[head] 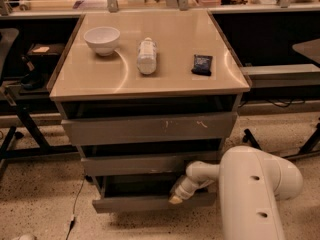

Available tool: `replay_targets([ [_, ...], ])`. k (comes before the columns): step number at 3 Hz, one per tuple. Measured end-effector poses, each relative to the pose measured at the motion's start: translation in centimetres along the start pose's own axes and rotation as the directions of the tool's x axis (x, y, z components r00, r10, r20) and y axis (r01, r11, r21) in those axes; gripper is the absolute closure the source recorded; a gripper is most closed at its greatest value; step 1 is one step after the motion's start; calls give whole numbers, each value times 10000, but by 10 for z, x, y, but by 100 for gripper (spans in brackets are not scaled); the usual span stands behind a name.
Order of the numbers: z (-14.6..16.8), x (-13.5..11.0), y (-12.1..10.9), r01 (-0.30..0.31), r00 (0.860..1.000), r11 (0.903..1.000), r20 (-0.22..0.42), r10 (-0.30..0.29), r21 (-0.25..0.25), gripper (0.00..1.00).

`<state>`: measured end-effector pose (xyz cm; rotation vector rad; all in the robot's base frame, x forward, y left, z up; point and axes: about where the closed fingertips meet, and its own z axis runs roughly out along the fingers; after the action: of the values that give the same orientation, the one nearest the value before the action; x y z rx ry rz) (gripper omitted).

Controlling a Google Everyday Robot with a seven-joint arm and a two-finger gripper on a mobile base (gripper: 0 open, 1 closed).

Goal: Open bottom drawer

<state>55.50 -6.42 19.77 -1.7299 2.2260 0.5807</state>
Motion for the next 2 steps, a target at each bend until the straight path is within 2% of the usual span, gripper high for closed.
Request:
replay_targets([
  [1,1,0,0,-1,10000,10000,0,1,0,100],
  [2,-2,7,12,-189,9998,9998,11,189,-38,100],
])
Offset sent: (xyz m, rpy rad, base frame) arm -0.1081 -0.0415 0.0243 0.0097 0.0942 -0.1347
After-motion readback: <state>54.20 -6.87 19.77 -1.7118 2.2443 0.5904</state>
